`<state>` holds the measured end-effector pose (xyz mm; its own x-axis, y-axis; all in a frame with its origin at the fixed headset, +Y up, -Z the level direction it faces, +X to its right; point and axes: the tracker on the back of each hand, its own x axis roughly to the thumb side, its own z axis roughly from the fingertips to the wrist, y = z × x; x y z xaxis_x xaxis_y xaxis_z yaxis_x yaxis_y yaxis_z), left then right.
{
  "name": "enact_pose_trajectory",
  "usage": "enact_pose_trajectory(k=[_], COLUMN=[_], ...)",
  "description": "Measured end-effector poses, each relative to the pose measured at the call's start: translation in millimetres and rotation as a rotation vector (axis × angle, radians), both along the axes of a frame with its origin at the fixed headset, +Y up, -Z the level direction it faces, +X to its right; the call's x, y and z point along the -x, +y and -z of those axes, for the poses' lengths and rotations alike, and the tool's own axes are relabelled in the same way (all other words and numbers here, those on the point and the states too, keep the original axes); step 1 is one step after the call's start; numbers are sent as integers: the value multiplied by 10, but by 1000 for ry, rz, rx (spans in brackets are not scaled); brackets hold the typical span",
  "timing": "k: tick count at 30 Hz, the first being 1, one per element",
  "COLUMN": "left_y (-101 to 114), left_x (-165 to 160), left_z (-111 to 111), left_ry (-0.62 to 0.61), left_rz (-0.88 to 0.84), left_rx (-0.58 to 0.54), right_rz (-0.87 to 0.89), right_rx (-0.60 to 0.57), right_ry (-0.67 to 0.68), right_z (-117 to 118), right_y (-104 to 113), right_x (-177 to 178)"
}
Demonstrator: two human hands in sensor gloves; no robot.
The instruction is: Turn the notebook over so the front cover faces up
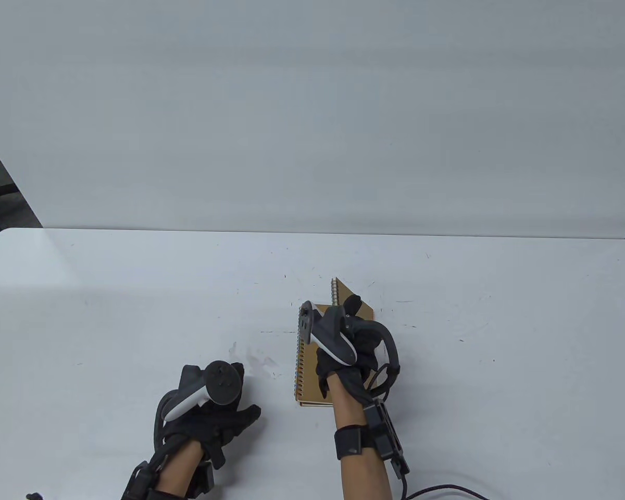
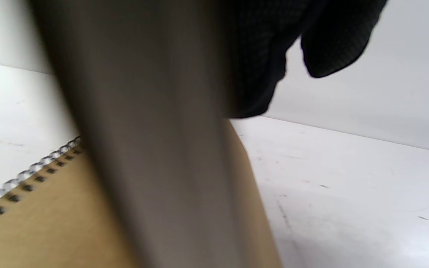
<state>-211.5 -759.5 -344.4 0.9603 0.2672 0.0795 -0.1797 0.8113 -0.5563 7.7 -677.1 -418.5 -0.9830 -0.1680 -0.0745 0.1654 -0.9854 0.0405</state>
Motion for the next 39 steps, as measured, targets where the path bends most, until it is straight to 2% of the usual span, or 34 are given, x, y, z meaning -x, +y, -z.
enact_pose_trajectory(k=[10,14,16,18,20,25,29,33,39], left_y=[-13,-16,-13,-13,-13,-16,-28,-30,-56], left_x=[6,6,7,6,5,-7,-46,-87,-133], left_z=[-2,-1,-1,1,1,4,6,-9,-17], left_ry=[8,9,8,7,7,-19,-64,-91,-102], left_rz=[-6,-3,-2,-2,1,7,26,45,74], left_rx=[26,29,29,27,26,31,24,14,16], right_rz=[112,156,165,275,346,291,280,341,383], right_rx=[145,146,199,256,254,89,13,-64,-124], right_ry=[7,8,31,33,25,122,182,196,202], right_z=[139,153,146,136,97,-85,-280,-462,-736], right_y=[-561,-647,-623,-581,-512,-216,-20,27,-82], right_x=[291,302,287,249,191,-61,-450,-888,-1463])
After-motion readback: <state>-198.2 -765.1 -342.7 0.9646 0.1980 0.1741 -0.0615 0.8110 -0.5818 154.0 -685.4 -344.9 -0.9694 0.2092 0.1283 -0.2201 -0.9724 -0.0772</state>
